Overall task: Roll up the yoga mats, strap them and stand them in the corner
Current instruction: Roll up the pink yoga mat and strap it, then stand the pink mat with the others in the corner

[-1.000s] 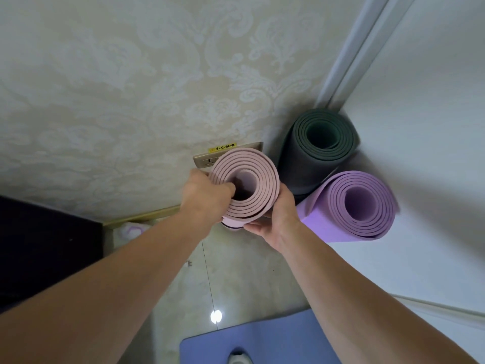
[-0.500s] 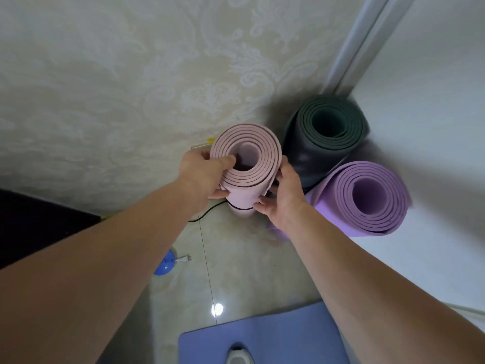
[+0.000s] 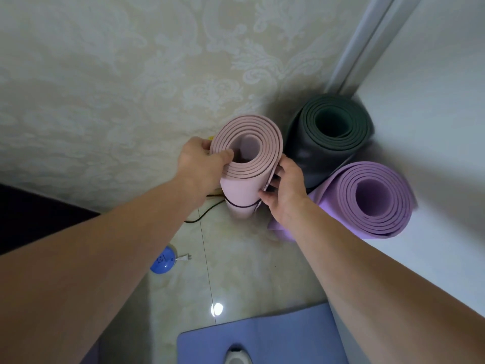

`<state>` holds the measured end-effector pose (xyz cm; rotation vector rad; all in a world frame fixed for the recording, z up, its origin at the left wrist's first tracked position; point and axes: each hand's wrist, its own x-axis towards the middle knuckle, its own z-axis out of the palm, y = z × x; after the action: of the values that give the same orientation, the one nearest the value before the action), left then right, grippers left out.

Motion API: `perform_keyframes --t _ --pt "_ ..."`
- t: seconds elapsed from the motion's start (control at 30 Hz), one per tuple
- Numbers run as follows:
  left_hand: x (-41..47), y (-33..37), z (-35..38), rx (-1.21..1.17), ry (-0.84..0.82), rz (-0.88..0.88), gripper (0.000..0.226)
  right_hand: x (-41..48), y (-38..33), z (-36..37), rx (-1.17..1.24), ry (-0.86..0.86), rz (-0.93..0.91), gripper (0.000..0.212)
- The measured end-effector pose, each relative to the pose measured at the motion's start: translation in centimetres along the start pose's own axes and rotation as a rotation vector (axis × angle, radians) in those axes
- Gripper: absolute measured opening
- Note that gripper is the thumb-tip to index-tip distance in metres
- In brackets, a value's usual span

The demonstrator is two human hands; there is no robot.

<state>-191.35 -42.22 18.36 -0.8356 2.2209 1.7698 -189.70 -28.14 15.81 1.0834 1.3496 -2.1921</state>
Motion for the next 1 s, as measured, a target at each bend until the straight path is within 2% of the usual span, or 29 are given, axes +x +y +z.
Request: perform_keyframes --t 0.13,0.2,0.3,0.47,0.53,0.63,0.8,1.0 --pt "0.8 0.9 0.7 0.077 -0.013 -0.005 0.010 0.5 0.1 0.2 -0.026 0.019 0.002 0.040" --pt "1.2 1.6 0.7 0.107 -0.005 -0.027 0.023 0.4 0.0 0.5 -0.068 0.024 0.024 0.048" --pt "1.1 1.6 0.6 0.147 -0.032 -0.033 0.028 0.3 -0.3 0.6 -0.104 0.037 0.041 0.053" --pt "1.1 0.7 0.2 0.136 -0.046 -0.080 0.035 -0.2 -0.3 0.5 -0.124 0.044 0.043 0.050" --pt "0.9 1.0 0.5 0.135 -0.062 -0.042 0.038 -0.1 -0.5 0.3 -0.079 0.039 0.005 0.039" --pt "0.7 1.1 0.8 0.151 -0.085 0.002 0.057 0.3 -0.5 -0.1 -0.018 0.043 -0.030 0.028" --pt "0.9 2.0 1.0 0.181 -0.078 -0.040 0.043 0.2 0.3 -0.1 -0.060 0.056 -0.002 0.050" --pt "-0.1 1.5 0.6 0.190 -0.121 -0.125 0.045 -0.7 0.2 0.1 -0.126 0.065 0.023 0.060"
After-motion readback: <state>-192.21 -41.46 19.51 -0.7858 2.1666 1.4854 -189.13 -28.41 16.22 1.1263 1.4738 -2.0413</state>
